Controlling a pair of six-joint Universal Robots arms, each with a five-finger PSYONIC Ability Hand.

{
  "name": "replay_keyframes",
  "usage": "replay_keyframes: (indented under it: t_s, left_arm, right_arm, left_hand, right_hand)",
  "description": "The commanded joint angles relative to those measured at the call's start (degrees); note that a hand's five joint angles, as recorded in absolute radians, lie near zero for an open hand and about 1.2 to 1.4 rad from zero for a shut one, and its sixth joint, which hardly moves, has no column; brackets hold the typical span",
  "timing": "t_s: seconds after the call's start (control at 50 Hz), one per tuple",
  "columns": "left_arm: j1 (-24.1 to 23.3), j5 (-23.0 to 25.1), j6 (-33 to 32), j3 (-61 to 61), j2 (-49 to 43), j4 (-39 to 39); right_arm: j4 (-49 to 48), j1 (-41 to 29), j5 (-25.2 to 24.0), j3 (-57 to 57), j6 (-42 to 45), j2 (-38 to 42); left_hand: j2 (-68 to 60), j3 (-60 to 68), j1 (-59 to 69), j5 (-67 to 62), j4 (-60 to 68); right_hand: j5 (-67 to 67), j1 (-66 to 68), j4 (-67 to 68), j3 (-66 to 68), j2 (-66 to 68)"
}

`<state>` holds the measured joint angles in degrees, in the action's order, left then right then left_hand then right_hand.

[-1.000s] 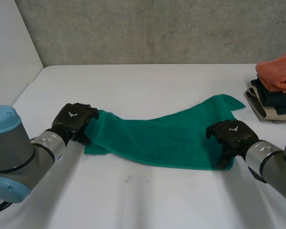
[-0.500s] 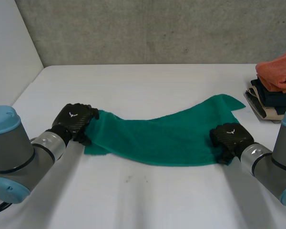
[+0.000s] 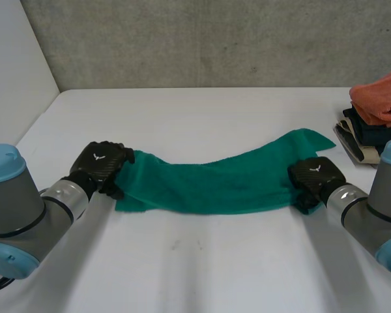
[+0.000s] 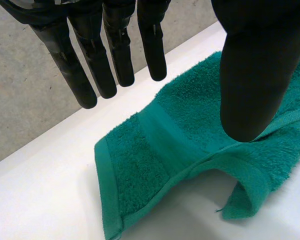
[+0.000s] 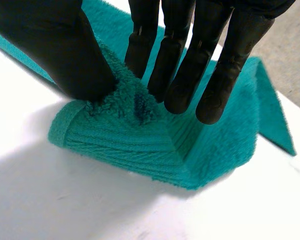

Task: Fold the laundry.

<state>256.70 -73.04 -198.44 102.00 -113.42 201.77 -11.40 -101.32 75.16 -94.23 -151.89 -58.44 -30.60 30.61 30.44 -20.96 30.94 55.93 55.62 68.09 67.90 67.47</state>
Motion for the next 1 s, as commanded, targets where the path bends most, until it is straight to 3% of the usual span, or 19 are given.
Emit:
replay_keyframes:
  t_s: [0.02, 0.24, 0.48, 0.78, 0.86, 0.94, 1.0]
  left_arm:
    - [1.9, 0.3, -0.6, -0.5, -0.5, 0.1]
    - [2.6, 0.4, -6.2, -2.2, -3.8, 0.5]
    - [4.3, 0.0, -17.0, -4.1, -7.8, 0.0]
    - [3.8, 0.1, -17.2, -9.8, -13.6, 0.2]
    - [2.8, 0.0, -17.1, -12.2, -15.4, 0.0]
    - [2.0, -0.1, -16.8, -14.8, -16.8, 0.0]
    - [1.8, -0.7, -17.1, -16.3, -17.4, -0.1]
  right_arm:
    - [1.0, 0.2, -0.3, -2.9, -1.0, -8.2]
    - [1.5, 0.2, -0.7, -5.1, -1.0, -10.6]
    - [1.5, 0.2, -1.0, -4.7, -1.0, -10.6]
    - [1.5, 0.2, -1.1, -5.0, -1.0, -10.6]
    - [1.5, 0.2, -1.0, -5.0, -1.0, -10.6]
    - [1.5, 0.2, -0.5, -4.9, -1.0, -10.6]
    - [1.5, 0.2, -0.2, -4.6, -0.9, -10.7]
  left_hand:
    - [-3.5, 3.5, 3.7, -3.1, 3.2]
    - [-3.7, 3.7, 3.8, -3.3, 3.3]
    - [-1.1, 1.1, 1.3, -0.8, 0.8]
    - [-5.0, 5.0, 5.2, -4.6, 4.7]
    - [-15.2, 15.2, 15.4, -14.9, 14.9]
    - [-46.6, 46.6, 46.8, -46.3, 46.3]
    - [-49.4, 49.4, 49.6, -49.0, 49.1]
  right_hand:
    - [14.1, 24.4, 11.9, 12.1, 12.5]
    - [14.1, 24.4, 11.9, 12.1, 12.5]
    - [14.1, 24.4, 11.9, 12.1, 12.5]
    - [14.1, 24.4, 11.9, 12.1, 12.5]
    - [14.1, 24.4, 11.9, 12.1, 12.5]
    - [14.1, 24.4, 11.9, 12.1, 12.5]
    - [14.1, 24.4, 11.9, 12.1, 12.5]
